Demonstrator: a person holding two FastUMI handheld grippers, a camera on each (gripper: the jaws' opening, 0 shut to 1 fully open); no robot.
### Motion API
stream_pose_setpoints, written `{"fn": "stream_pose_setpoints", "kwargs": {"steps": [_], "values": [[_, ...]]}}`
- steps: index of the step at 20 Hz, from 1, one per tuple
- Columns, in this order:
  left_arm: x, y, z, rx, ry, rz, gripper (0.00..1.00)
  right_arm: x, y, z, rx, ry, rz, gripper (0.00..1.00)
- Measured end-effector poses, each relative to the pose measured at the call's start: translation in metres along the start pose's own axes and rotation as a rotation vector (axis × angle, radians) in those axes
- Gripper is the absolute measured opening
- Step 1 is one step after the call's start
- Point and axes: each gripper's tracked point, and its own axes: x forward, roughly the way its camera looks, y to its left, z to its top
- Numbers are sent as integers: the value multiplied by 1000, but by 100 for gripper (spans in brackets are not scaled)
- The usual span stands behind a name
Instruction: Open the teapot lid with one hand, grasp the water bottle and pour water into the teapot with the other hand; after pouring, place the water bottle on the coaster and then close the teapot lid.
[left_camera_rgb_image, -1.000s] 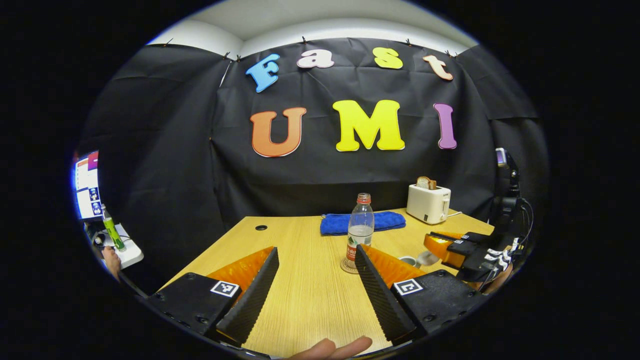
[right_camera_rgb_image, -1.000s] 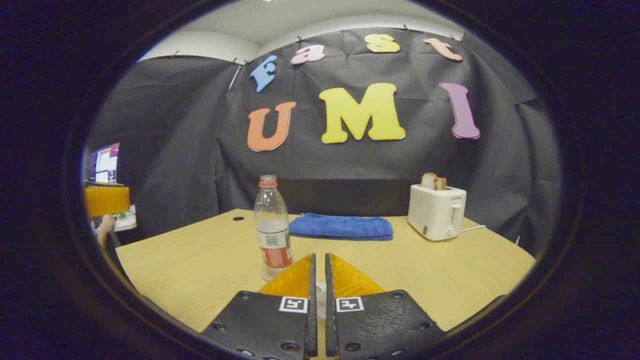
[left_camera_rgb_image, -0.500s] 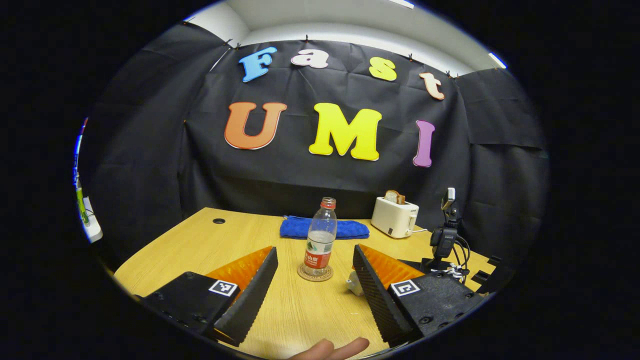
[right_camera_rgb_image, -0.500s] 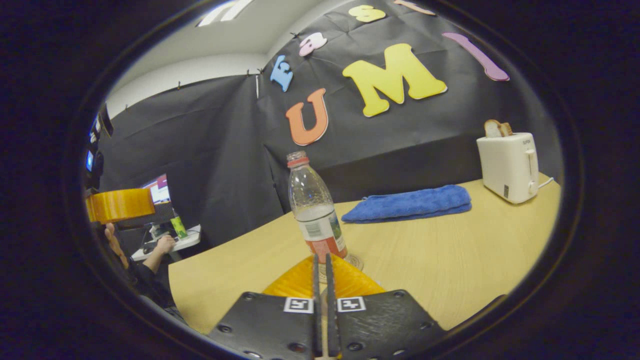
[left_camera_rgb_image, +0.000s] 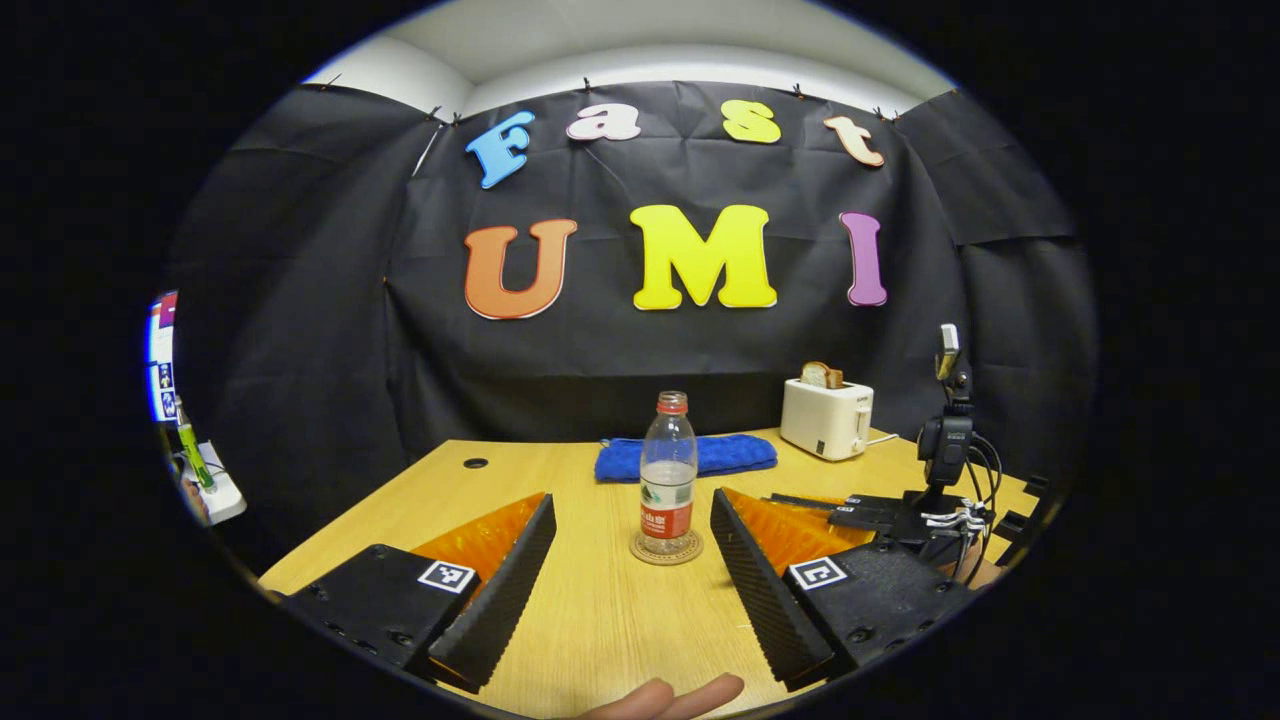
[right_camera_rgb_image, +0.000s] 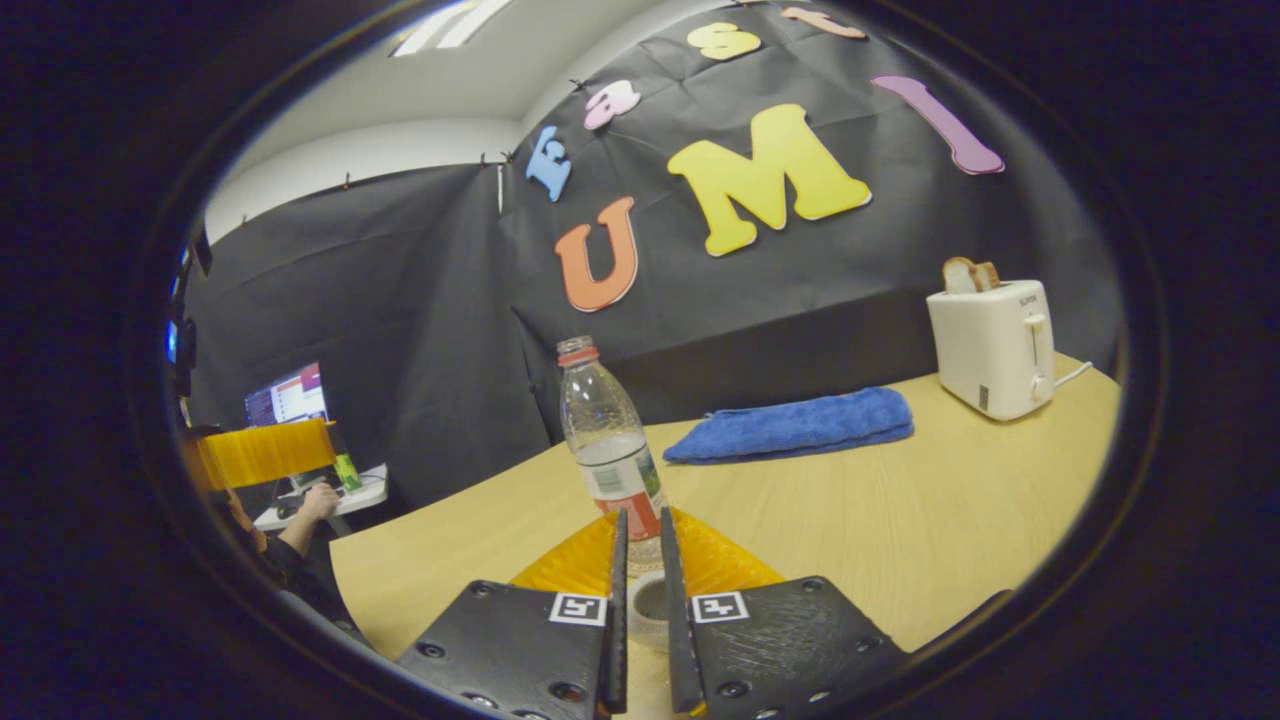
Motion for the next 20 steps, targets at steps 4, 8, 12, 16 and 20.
{"fn": "stream_pose_setpoints", "kwargs": {"steps": [4, 8, 12, 16, 20], "values": [[-4, 17, 3, 16, -5, 37, 98, -9, -2, 10, -35, -22, -40, 23], [-11, 23, 6, 4, 0, 46, 98, -35, -7, 30, -88, -59, -90, 26], [-19, 29, 14, -1, -15, 47, 98, -68, -25, 39, -103, -67, -168, 26], [-26, 28, 21, -3, -36, 36, 98, -131, -48, 30, -151, -102, -322, 31], [-29, 19, 24, -18, -36, 7, 98, -195, -61, -17, -199, -84, -437, 36]]}}
